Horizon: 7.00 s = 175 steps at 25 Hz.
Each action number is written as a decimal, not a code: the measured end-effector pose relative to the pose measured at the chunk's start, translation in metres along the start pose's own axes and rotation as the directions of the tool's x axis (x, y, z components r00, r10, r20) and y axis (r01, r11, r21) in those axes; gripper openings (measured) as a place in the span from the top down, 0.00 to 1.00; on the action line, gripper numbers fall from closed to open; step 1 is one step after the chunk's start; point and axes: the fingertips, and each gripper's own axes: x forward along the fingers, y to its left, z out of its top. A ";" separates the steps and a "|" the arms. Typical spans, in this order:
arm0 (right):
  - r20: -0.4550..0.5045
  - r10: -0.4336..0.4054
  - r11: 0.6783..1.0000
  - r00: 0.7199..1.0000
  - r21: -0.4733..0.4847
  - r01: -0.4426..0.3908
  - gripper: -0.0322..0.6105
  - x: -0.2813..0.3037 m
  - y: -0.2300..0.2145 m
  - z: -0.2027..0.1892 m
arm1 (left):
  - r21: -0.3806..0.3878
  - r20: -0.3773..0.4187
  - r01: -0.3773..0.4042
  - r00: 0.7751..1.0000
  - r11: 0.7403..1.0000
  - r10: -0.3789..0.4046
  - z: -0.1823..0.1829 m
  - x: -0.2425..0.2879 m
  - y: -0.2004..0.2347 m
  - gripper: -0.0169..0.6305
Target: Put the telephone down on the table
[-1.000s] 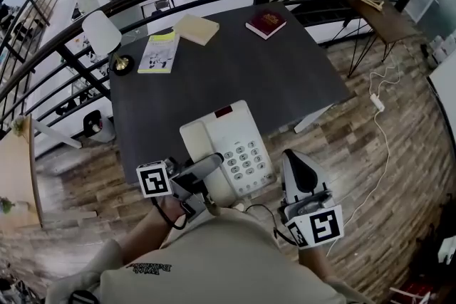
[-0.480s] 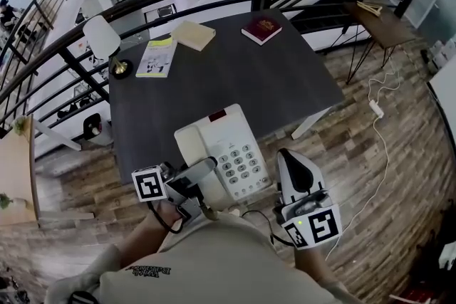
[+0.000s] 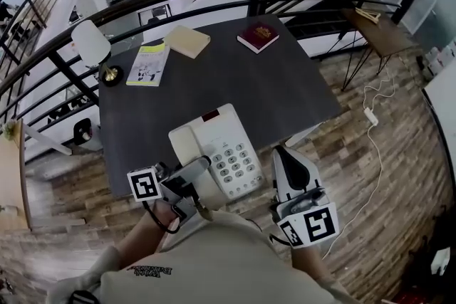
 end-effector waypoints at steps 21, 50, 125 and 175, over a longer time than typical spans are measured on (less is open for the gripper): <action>-0.104 0.015 1.000 0.994 -0.007 -0.016 0.95 0.184 -0.082 -0.020 | 0.004 -0.003 -0.025 1.000 1.000 0.025 0.154 0.076 0.085 0.26; -0.166 0.140 0.990 0.976 0.002 -0.142 0.95 0.322 -0.142 -0.063 | 0.016 0.173 -0.103 0.980 0.995 0.099 0.253 0.089 0.146 0.26; -0.404 0.066 0.971 0.912 0.236 0.034 0.95 0.504 -0.330 -0.312 | -0.268 0.186 -0.365 0.888 0.891 0.420 0.373 0.277 0.547 0.26; -0.389 0.092 0.928 0.917 0.368 0.062 0.95 0.400 -0.321 -0.250 | 0.024 -0.052 -0.937 0.348 0.349 0.936 0.320 0.222 0.521 0.24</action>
